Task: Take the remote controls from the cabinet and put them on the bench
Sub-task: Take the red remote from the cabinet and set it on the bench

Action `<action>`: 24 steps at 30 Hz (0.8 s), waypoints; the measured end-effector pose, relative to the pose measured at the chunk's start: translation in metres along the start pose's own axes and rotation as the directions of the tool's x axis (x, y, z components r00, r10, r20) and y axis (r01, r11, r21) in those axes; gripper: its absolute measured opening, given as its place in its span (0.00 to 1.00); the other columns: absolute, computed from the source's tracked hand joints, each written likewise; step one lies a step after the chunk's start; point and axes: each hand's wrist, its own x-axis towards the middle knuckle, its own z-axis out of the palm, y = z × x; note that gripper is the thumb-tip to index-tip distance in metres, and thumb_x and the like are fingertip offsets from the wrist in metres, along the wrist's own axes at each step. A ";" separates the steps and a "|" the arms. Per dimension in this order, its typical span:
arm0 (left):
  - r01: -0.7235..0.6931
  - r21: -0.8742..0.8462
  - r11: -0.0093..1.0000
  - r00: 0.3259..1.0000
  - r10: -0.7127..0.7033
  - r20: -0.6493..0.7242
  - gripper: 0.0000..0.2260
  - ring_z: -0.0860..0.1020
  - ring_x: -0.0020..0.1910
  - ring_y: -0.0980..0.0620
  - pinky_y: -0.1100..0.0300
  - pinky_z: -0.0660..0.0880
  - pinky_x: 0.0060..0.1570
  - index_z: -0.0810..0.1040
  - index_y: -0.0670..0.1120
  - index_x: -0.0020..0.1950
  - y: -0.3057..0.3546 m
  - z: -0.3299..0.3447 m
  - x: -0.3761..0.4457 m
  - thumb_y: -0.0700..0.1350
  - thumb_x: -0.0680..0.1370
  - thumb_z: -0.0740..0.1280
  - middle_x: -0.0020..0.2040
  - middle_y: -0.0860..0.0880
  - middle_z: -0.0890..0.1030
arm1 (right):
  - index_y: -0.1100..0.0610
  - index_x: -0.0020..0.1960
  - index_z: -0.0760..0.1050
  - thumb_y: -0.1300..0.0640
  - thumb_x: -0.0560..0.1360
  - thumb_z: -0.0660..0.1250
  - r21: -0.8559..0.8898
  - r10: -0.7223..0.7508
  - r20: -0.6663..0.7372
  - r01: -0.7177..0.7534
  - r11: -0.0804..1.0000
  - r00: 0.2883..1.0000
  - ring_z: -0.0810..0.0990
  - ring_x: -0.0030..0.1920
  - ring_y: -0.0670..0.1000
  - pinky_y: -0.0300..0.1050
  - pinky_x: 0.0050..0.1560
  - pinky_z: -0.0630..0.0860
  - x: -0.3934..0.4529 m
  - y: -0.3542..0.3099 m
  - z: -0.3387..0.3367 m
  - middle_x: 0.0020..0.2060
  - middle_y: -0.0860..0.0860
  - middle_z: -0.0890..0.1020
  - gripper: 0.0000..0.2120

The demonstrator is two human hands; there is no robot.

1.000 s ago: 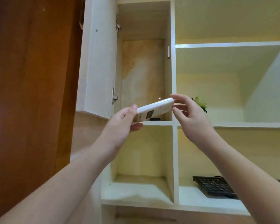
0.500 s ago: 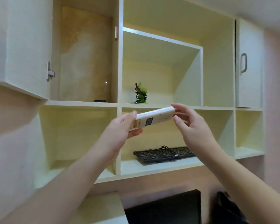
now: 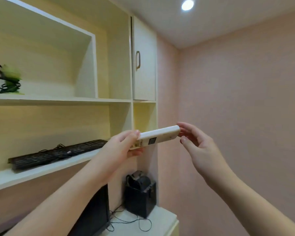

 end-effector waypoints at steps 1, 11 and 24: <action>0.011 -0.026 1.000 0.999 -0.010 0.038 0.13 0.82 0.49 0.48 0.55 0.78 0.56 0.81 0.45 0.55 -0.004 0.028 0.003 0.50 0.81 0.59 0.53 0.41 0.81 | 0.45 0.61 0.75 0.65 0.79 0.60 -0.029 0.029 -0.019 -0.029 0.999 0.999 0.78 0.54 0.33 0.26 0.54 0.72 -0.007 0.009 -0.026 0.52 0.38 0.81 0.18; 0.128 -0.147 0.981 0.933 -0.069 0.354 0.13 0.83 0.48 0.47 0.55 0.78 0.56 0.82 0.44 0.54 -0.053 0.259 0.020 0.44 0.82 0.57 0.50 0.43 0.83 | 0.45 0.65 0.73 0.63 0.80 0.59 -0.196 0.291 -0.209 -0.332 0.923 0.934 0.74 0.55 0.28 0.17 0.48 0.67 -0.094 0.083 -0.222 0.55 0.37 0.80 0.19; 0.354 -0.154 0.923 0.645 -0.122 0.755 0.14 0.82 0.49 0.46 0.57 0.77 0.52 0.83 0.42 0.51 -0.134 0.466 0.031 0.47 0.81 0.60 0.51 0.40 0.82 | 0.46 0.66 0.73 0.64 0.79 0.59 -0.125 0.457 -0.589 -0.633 0.764 0.667 0.75 0.59 0.32 0.32 0.63 0.70 -0.195 0.173 -0.337 0.58 0.37 0.79 0.20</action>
